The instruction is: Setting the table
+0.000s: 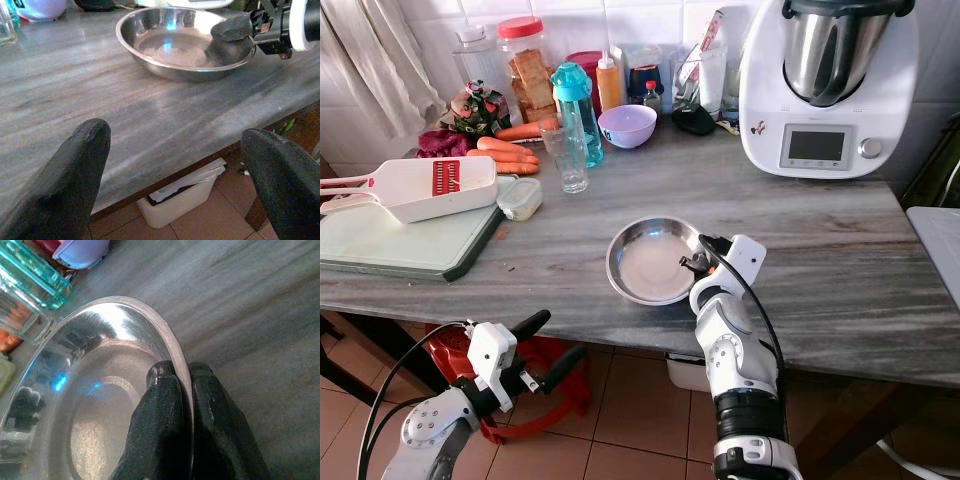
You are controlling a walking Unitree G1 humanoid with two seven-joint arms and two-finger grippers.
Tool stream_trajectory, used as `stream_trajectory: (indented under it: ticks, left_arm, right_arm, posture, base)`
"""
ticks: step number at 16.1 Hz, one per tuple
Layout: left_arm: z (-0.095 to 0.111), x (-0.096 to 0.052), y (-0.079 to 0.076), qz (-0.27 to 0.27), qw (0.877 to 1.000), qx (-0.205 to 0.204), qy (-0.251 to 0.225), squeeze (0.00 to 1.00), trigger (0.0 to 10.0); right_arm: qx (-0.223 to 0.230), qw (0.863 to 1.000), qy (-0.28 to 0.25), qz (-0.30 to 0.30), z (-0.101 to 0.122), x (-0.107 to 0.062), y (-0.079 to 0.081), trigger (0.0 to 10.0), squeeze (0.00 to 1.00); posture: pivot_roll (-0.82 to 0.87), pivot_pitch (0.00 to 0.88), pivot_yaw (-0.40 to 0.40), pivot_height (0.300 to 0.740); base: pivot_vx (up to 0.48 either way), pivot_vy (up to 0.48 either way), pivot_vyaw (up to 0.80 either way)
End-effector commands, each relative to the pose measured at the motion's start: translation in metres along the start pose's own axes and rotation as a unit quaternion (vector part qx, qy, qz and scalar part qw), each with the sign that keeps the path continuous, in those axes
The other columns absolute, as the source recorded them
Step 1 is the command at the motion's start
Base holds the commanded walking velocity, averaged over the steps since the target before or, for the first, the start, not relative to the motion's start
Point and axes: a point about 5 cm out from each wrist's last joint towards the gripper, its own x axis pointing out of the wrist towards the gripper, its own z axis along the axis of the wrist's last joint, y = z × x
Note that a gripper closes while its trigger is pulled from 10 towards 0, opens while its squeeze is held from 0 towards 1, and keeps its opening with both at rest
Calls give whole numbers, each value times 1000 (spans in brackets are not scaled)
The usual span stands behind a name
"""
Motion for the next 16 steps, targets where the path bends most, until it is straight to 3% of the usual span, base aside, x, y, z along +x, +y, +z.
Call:
stream_trajectory:
  ticks: [1,5,6,7,8,13,16]
  left_arm:
    - [2,2,2,-6,1000,13,0,0,10000]
    - [8,12,-3,-11,1000,18,-15,0,10000]
    - [10,13,-3,-12,1000,19,-18,0,10000]
    - [12,13,-3,-12,1000,21,-20,0,10000]
    - [13,14,-3,-11,999,22,-22,0,10000]
    - [22,17,-4,-12,999,28,-30,0,10000]
    - [27,18,-4,-13,999,30,-33,0,10000]
  right_arm:
    - [15,1000,1,10,1,3,6,10000,0]
    - [26,1000,15,4,-2,7,4,10000,0]
    - [30,999,21,6,-4,8,5,10000,165]
    - [30,999,29,8,-7,9,7,10000,875]
    - [31,999,33,12,-8,9,9,10000,1000]
    - [28,996,69,43,-17,8,24,10000,1000]
    - [27,996,74,44,-20,5,24,10000,1000]
  posture:
    - [12,0,82,740]
    - [9,0,87,740]
    - [10,0,86,740]
    - [11,0,86,740]
    - [12,0,85,740]
    - [11,0,87,740]
    - [11,0,87,740]
  base:
    - [0,0,0]
    - [0,0,0]
    - [0,0,0]
    - [0,0,0]
    - [0,0,0]
    - [0,0,0]
    - [0,0,0]
